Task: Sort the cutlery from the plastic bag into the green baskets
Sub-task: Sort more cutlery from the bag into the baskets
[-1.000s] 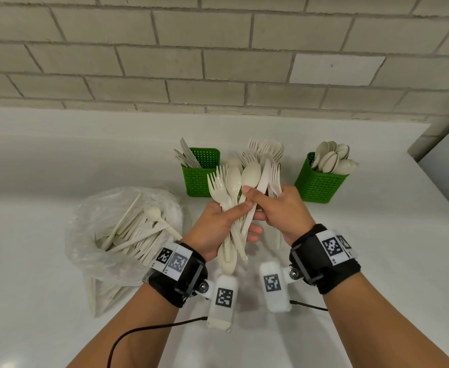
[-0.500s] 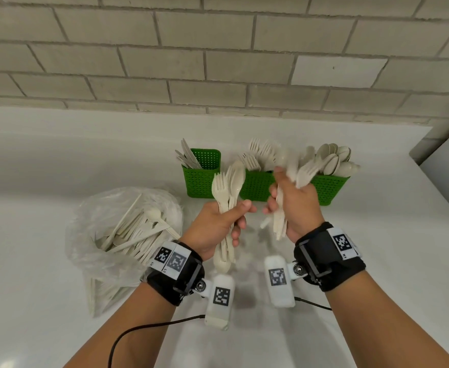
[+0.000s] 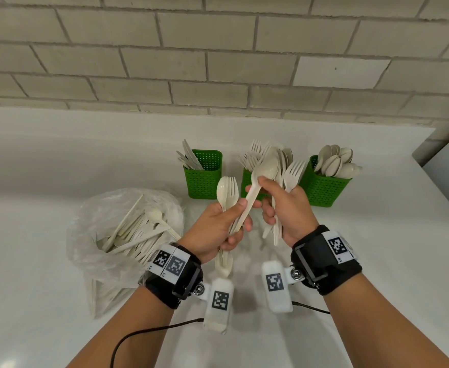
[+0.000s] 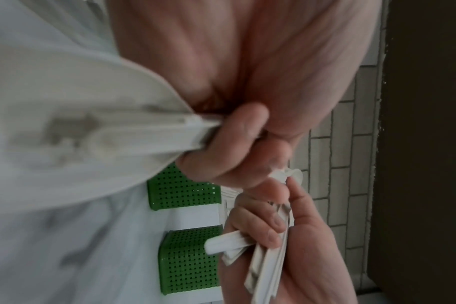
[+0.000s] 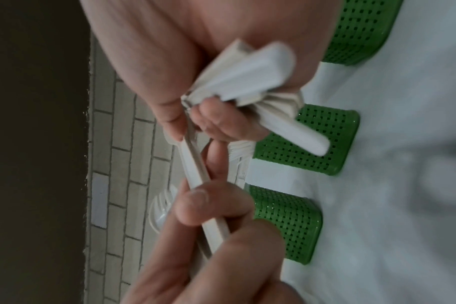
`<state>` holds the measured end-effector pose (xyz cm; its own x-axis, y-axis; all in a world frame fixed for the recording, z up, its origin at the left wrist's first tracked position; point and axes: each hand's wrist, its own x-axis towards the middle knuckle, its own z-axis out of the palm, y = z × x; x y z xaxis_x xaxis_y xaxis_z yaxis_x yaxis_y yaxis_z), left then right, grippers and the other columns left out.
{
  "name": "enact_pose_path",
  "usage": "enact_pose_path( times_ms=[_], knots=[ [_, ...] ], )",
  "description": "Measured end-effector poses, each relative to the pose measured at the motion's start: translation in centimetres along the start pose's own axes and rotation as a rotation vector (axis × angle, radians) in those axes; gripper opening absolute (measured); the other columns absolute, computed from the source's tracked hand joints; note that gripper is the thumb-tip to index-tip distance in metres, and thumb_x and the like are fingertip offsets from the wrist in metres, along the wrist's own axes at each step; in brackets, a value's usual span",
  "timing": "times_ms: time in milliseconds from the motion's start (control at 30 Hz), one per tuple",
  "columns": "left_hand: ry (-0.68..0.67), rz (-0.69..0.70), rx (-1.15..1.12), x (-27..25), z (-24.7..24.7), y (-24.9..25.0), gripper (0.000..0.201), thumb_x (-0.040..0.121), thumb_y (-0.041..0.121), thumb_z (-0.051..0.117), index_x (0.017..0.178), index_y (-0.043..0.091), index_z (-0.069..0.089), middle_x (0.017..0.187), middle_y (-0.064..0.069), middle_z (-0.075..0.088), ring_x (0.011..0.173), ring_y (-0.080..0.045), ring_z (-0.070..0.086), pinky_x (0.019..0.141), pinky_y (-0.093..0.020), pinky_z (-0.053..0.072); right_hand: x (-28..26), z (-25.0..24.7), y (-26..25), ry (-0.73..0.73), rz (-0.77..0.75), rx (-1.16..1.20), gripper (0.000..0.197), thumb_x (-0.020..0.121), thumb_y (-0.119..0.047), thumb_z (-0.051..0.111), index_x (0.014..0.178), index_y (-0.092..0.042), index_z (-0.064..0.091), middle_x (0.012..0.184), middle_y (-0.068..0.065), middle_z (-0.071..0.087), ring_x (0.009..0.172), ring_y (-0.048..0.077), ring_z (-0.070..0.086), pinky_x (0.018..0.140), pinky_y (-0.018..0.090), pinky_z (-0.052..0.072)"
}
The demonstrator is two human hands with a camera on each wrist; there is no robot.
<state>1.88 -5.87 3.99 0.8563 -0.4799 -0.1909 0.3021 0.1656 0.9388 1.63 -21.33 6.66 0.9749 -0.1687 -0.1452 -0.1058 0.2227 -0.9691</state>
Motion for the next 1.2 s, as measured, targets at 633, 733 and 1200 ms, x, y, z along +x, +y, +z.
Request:
enact_pose_path(
  times_ms=[633,733,1200],
  knots=[
    [0.364,0.191,-0.63,2.2,-0.9,3.4,0.04,0.101,0.039,0.044,0.073,0.014,0.056,0.054,0.002,0.045,0.044,-0.008,0.04,0.044,-0.02,0.038,-1.8,-0.7,2.6,-0.308,0.113,-0.278,0.017,0.078,-0.003,0.077,0.091,-0.005,0.065,0.081,0.009,0.073,0.072,0.022,0.071,0.044,0.023,0.04],
    [0.398,0.206,-0.615,2.0,-1.5,3.9,0.038,0.101,0.037,0.046,0.073,0.014,0.057,0.053,0.002,0.046,0.044,-0.009,0.044,0.046,-0.022,0.043,-1.3,-0.8,2.0,-0.167,0.051,-0.147,0.018,0.081,0.009,0.068,0.088,-0.006,0.06,0.065,0.006,0.066,0.057,0.022,0.066,0.039,0.023,0.039],
    [0.391,0.273,-0.417,1.5,-2.0,5.0,0.034,0.104,0.028,0.044,0.083,0.007,0.06,0.057,-0.003,0.061,0.06,-0.02,0.068,0.067,-0.036,0.06,-0.4,-0.4,1.1,0.06,-0.049,-0.127,0.019,0.079,0.012,0.065,0.083,-0.007,0.063,0.067,0.004,0.067,0.054,0.018,0.067,0.038,0.022,0.037]
  ],
)
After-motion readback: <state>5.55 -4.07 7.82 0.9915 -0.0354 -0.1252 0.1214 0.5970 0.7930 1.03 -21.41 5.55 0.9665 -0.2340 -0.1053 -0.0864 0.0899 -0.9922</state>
